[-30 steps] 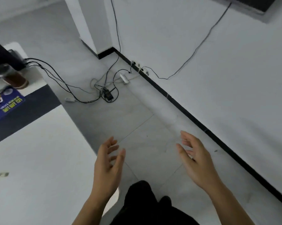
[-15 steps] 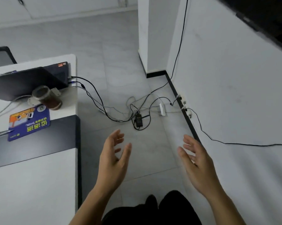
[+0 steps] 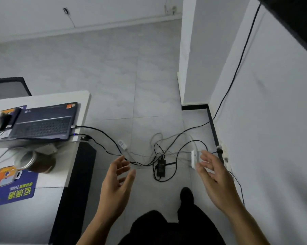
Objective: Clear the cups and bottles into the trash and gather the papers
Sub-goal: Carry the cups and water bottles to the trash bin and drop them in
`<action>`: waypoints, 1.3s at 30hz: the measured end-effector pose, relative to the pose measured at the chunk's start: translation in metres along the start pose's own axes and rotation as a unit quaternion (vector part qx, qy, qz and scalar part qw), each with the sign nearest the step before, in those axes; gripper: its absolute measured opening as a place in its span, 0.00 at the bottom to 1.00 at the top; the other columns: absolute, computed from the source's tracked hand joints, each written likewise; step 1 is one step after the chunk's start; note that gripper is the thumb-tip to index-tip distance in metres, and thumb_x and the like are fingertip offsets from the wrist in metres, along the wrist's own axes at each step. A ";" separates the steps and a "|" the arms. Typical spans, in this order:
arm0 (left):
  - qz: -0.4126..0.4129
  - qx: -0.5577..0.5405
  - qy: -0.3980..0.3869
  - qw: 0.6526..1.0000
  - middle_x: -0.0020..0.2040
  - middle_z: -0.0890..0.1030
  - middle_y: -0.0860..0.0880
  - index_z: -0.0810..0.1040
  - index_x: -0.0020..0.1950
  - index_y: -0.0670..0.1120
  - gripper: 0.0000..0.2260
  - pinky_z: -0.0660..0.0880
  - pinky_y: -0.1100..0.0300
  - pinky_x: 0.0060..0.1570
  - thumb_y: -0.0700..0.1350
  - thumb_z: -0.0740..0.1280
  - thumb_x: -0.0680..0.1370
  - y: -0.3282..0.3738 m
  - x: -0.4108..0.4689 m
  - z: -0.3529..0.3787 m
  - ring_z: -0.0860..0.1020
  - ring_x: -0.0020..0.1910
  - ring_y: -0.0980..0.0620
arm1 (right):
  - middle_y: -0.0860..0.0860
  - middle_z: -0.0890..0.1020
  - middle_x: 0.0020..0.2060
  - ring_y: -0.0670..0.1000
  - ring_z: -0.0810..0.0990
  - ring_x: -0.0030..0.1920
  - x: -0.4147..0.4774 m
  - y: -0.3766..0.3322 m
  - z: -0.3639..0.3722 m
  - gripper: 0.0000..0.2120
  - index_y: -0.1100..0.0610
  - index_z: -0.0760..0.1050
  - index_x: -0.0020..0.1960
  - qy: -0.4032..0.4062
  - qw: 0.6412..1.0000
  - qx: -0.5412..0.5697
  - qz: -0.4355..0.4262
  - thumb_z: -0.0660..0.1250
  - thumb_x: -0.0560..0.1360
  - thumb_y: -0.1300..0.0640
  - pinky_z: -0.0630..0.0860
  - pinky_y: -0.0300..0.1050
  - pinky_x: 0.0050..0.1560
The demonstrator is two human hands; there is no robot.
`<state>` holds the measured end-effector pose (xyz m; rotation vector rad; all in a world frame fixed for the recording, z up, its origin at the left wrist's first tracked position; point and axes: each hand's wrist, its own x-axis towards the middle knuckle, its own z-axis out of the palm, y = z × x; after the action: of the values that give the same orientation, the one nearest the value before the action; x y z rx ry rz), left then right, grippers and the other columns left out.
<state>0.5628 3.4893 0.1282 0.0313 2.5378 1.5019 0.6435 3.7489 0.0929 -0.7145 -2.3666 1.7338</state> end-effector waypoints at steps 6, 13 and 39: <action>-0.012 -0.043 0.085 0.995 0.60 0.77 0.55 0.67 0.68 0.58 0.19 0.76 0.60 0.53 0.46 0.67 0.79 0.058 0.099 -0.003 0.78 0.58 0.60 | 0.42 0.75 0.64 0.31 0.73 0.60 0.152 -0.064 0.001 0.27 0.50 0.68 0.74 -0.094 0.995 -0.024 -0.039 0.64 0.76 0.45 0.72 0.26 0.52; -0.058 -0.081 0.147 0.984 0.59 0.78 0.56 0.68 0.70 0.54 0.24 0.75 0.60 0.54 0.52 0.67 0.75 0.049 0.232 -0.006 0.78 0.58 0.61 | 0.40 0.74 0.65 0.35 0.74 0.63 0.289 -0.094 0.066 0.30 0.48 0.68 0.73 -0.156 0.986 -0.038 -0.043 0.63 0.73 0.40 0.73 0.30 0.56; -0.252 -0.129 0.446 0.849 0.58 0.79 0.58 0.68 0.69 0.58 0.21 0.80 0.45 0.51 0.47 0.68 0.79 -0.022 0.844 -0.270 0.79 0.55 0.60 | 0.37 0.74 0.65 0.36 0.75 0.62 0.903 -0.382 0.592 0.21 0.42 0.69 0.71 -0.472 0.864 -0.117 -0.132 0.66 0.78 0.48 0.73 0.35 0.58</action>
<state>-0.3115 3.3420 0.1059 -1.5769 2.5028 1.8459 -0.4831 3.5433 0.0894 0.6220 -3.0711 1.9407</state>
